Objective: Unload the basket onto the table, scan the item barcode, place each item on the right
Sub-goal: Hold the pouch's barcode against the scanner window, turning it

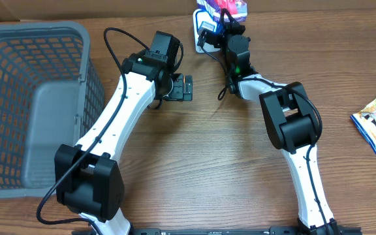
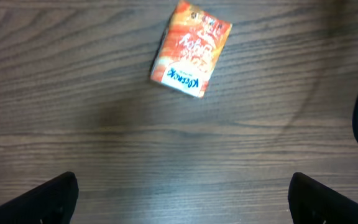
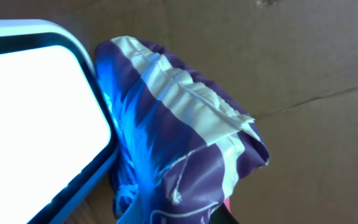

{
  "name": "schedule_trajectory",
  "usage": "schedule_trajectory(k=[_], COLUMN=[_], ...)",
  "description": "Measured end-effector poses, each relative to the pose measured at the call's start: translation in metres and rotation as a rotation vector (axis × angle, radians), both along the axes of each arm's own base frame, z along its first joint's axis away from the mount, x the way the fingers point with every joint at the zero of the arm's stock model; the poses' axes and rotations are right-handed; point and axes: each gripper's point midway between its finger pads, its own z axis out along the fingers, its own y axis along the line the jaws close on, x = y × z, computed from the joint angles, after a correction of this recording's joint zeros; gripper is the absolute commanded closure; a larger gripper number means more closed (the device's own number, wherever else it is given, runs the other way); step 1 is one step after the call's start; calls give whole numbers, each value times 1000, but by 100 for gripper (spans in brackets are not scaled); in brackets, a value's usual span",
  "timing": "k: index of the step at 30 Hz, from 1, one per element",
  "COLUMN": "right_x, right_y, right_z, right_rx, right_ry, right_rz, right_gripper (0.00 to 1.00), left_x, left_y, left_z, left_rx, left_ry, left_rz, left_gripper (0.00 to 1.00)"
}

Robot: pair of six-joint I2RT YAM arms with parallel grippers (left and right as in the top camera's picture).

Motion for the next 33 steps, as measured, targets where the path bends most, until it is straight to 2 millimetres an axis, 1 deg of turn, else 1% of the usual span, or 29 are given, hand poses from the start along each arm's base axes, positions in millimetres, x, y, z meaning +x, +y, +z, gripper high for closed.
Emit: schedule_trajectory(k=[1, 4, 6, 10, 16, 20, 25, 29, 33], right_x=[0, 0, 0, 0, -1, -3, -5, -9, -14], right_y=[0, 0, 0, 0, -1, -1, -3, -3, 1], right_z=[-1, 4, 7, 7, 17, 18, 26, 20, 15], right_rx=[-3, -7, -8, -15, -20, -32, -47, -67, -75], right_ry=[13, 25, 26, 47, 59, 92, 127, 182, 231], right_rz=[0, 0, 0, 0, 0, -1, -4, -5, -5], right_gripper=[96, 96, 96, 96, 96, 96, 96, 96, 96], left_x=[5, 30, 38, 38, 42, 50, 61, 66, 69], left_y=[-1, -9, -12, -12, -4, 5, 11, 13, 19], left_z=[2, 13, 18, 18, 19, 23, 29, 32, 35], left_rx=[-4, -40, -53, -45, 3, 43, 71, 90, 118], left_ry=[-20, -132, -170, -170, -194, -233, -280, -308, -325], left_rz=[1, 2, 3, -11, 1, 25, 17, -3, 5], left_gripper=[0, 0, 0, 0, 0, 0, 0, 0, 0])
